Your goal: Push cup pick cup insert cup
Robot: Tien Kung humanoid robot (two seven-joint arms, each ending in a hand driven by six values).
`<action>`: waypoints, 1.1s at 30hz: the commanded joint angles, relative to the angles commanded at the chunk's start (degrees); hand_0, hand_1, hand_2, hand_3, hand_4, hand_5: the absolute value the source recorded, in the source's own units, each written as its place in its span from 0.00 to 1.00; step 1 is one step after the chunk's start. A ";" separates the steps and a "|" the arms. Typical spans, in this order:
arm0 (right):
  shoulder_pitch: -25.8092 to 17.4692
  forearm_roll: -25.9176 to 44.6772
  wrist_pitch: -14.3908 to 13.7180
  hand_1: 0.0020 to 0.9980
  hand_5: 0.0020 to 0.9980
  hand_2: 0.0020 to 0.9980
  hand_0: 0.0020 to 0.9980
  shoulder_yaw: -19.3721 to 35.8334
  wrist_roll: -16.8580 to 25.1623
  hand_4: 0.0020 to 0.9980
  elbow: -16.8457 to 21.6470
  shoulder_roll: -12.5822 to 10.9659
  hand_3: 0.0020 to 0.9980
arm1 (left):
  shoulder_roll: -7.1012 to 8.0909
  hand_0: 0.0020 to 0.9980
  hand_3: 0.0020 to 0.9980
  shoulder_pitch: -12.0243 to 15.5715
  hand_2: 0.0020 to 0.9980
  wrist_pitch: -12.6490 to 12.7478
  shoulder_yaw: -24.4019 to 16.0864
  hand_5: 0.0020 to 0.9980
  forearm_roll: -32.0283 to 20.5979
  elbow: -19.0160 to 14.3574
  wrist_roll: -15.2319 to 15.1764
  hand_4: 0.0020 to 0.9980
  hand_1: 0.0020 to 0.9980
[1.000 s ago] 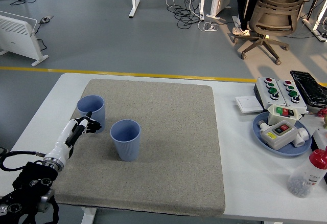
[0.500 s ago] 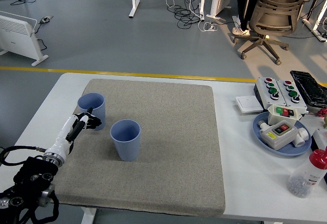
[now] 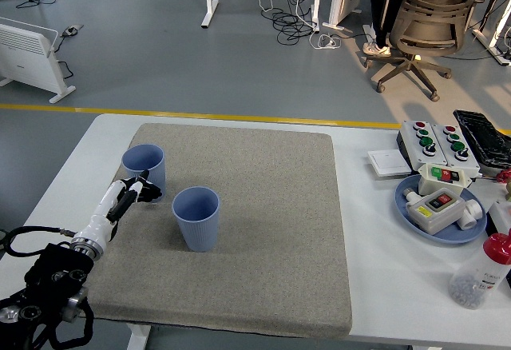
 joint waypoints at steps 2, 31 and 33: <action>-0.12 -0.29 0.03 0.61 0.48 0.63 0.67 0.17 -0.08 0.13 0.02 0.01 0.58 | 0.01 0.64 0.44 0.26 0.50 0.07 -0.16 1.00 0.30 -0.44 0.07 0.59 0.58; -0.71 2.15 -0.16 0.61 0.48 0.63 0.67 -1.05 0.29 0.13 0.06 -0.31 0.58 | 10.87 0.60 0.76 8.47 0.71 0.38 -13.94 1.00 20.35 -31.02 9.59 0.82 0.68; -0.61 2.65 -0.20 0.61 0.48 0.63 0.67 -1.32 0.33 0.13 0.08 -0.33 0.58 | 12.29 0.81 0.88 6.31 0.90 -3.17 -12.26 0.89 24.82 -33.02 12.26 0.92 0.84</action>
